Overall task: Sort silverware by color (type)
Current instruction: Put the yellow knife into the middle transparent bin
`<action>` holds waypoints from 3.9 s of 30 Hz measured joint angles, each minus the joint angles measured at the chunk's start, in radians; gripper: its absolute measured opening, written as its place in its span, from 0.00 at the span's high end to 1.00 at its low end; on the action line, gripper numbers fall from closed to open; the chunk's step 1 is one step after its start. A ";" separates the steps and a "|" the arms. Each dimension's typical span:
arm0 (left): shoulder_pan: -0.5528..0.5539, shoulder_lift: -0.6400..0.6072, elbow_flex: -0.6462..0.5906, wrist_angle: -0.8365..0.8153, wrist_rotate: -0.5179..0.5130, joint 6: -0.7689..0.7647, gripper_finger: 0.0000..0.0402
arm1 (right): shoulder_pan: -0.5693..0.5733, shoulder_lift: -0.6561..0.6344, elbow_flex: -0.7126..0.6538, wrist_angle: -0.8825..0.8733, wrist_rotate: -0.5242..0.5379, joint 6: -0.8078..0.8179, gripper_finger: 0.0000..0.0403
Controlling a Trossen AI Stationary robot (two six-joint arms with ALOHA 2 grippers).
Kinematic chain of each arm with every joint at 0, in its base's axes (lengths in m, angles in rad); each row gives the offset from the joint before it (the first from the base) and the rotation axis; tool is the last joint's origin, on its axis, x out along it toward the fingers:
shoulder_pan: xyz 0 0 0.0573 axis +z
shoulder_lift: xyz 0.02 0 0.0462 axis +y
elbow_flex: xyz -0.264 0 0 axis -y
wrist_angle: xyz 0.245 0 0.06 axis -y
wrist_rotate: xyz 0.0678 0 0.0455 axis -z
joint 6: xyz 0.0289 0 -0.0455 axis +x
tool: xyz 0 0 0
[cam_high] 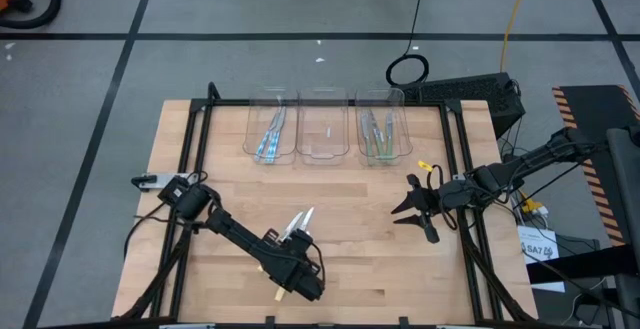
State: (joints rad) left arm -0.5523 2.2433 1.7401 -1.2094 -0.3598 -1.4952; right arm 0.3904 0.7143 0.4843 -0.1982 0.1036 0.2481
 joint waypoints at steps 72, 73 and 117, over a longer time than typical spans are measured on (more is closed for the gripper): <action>0.100 0.011 -0.001 0.003 0.018 0.072 0.58 | 0.000 0.000 0.000 -0.001 0.000 0.013 0.71; 0.100 0.013 0.000 0.005 0.018 0.072 0.60 | 0.000 0.000 0.000 -0.002 0.000 0.013 0.71; 0.106 0.015 0.009 0.088 -0.059 0.204 0.87 | 0.000 0.000 0.000 -0.001 0.000 -0.002 0.71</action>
State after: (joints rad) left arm -0.4464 2.2581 1.7489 -1.1217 -0.4189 -1.2909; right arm 0.3904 0.7147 0.4843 -0.1992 0.1040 0.2459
